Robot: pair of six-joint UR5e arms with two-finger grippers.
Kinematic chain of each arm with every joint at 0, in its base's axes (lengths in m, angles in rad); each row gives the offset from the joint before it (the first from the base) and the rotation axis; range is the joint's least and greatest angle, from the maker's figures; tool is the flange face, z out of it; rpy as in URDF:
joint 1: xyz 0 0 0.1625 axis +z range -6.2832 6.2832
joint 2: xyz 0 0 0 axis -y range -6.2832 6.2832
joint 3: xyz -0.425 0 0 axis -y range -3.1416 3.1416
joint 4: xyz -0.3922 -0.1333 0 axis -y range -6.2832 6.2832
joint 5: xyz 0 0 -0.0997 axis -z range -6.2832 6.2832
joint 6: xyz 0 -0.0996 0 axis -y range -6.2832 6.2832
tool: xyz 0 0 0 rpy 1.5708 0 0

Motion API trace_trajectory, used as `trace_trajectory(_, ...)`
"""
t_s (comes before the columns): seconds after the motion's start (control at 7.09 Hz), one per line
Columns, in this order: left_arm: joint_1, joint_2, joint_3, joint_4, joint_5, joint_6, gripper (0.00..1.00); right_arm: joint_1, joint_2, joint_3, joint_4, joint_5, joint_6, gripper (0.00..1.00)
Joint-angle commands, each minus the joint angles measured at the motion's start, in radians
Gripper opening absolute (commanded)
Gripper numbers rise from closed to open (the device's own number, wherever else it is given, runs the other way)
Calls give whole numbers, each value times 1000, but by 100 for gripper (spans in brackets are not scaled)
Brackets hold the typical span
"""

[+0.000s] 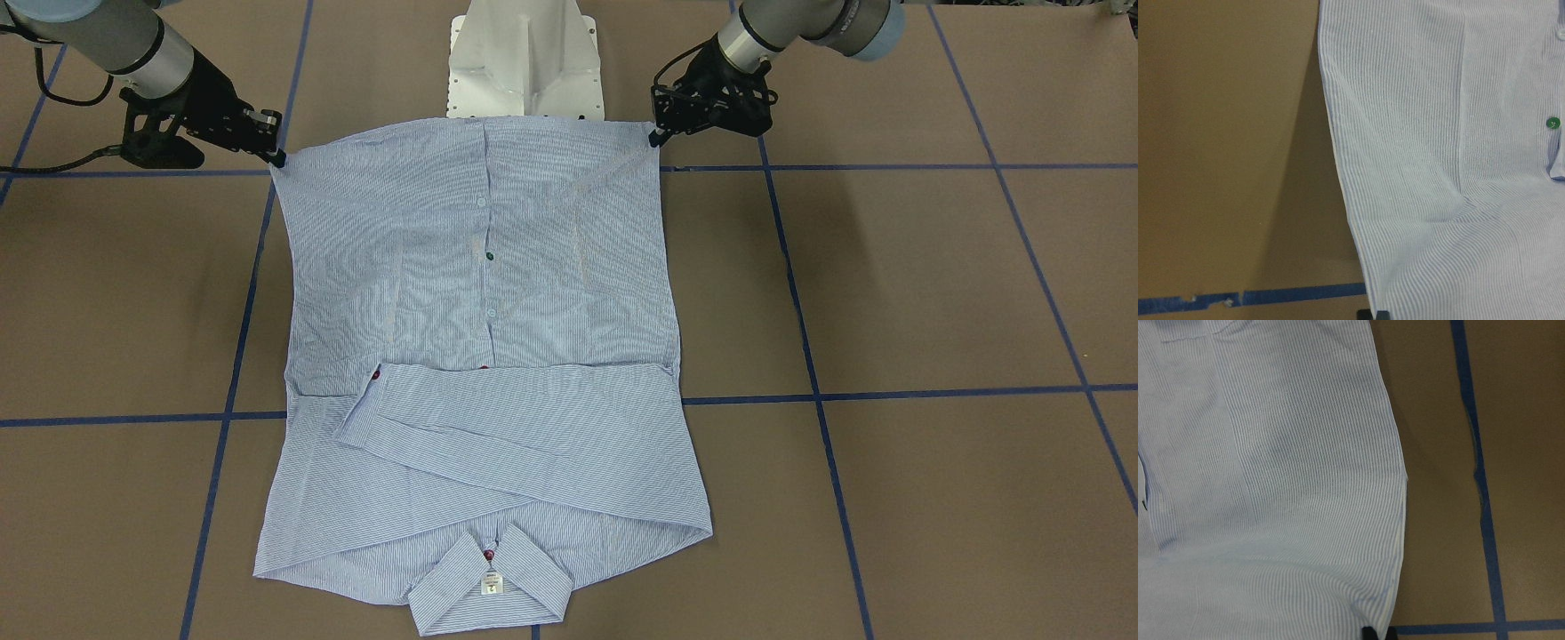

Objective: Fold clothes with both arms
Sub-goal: 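Pinch the hem corners and lift them slightly with both grippers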

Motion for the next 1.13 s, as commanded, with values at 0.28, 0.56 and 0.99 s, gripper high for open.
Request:
trace_trajectory(0.28,-10,0,3,2,0,0,0,10,2,-5,0,2,-1,0)
trace_trajectory(0.56,-16,-2,5,2,0,2,0,15,2,-6,0,2,-1,0)
trace_trajectory(0.99,-30,-3,-49,5,-2,0,0,53,16,7,52,10,-1,0)
